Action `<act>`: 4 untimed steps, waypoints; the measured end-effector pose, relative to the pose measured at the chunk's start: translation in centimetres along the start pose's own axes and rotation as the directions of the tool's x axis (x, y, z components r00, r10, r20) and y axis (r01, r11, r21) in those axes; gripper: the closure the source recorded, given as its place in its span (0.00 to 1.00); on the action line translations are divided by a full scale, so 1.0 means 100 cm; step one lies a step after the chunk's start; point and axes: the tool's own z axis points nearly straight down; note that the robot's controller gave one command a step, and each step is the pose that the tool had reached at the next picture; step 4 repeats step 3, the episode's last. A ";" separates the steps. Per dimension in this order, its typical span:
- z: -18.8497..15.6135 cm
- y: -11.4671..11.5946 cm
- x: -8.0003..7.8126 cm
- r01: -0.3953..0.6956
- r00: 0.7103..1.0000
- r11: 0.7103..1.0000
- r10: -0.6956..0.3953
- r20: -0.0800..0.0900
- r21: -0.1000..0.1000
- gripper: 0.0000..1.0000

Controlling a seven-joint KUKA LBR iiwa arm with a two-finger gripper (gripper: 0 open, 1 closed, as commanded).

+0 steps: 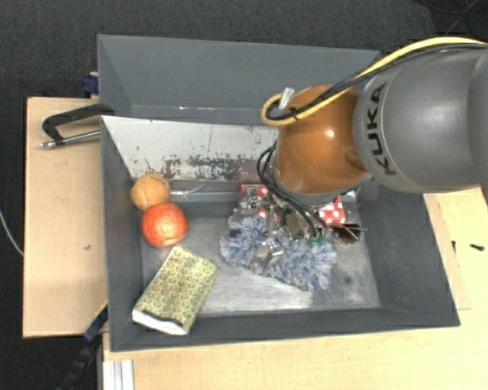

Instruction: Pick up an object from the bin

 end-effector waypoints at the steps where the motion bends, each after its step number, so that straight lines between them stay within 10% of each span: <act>1: 0.056 -0.048 -0.011 0.136 0.991 0.991 -0.136 0.000 0.000 1.00; 2: 0.056 -0.048 -0.011 0.136 0.991 0.991 -0.136 0.000 0.000 1.00; 3: -0.098 -0.060 0.014 0.185 0.983 0.983 -0.185 0.003 0.002 1.00; 4: -0.098 -0.060 0.014 0.185 0.983 0.983 -0.185 0.003 0.002 1.00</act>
Offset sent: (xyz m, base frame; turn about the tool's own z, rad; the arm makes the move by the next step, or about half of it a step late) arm 0.0000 0.0000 0.0000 0.0000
